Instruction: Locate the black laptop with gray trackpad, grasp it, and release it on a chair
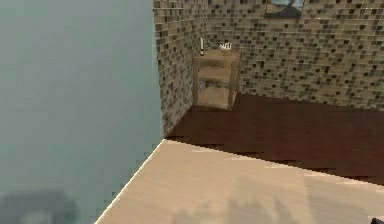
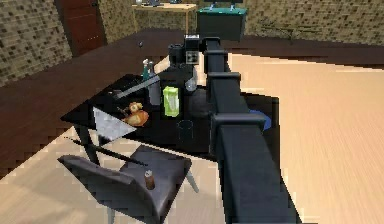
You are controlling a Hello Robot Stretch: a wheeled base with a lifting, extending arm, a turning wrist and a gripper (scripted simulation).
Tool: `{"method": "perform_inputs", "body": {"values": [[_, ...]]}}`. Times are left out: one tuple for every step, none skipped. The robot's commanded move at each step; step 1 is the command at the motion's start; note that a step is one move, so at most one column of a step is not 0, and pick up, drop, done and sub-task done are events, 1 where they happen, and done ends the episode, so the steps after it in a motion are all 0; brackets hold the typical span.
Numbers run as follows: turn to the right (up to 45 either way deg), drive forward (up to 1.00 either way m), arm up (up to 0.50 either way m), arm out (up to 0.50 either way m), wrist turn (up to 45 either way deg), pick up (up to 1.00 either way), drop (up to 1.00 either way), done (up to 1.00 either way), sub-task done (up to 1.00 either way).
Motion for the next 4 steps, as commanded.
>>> {"method": "perform_inputs", "body": {"values": [[0.0,0.0,0.0,0.0,-45.0,0.0,0.0,0.0,0.0],[0.0,0.0,0.0,0.0,-24.0,0.0,0.0,0.0,0.0],[0.0,0.0,0.0,-0.38,0.0,0.0,0.0,0.0,0.0],[-21.0,0.0,0.0,0.0,0.0,0.0,0.0,0.0,0.0]]}}
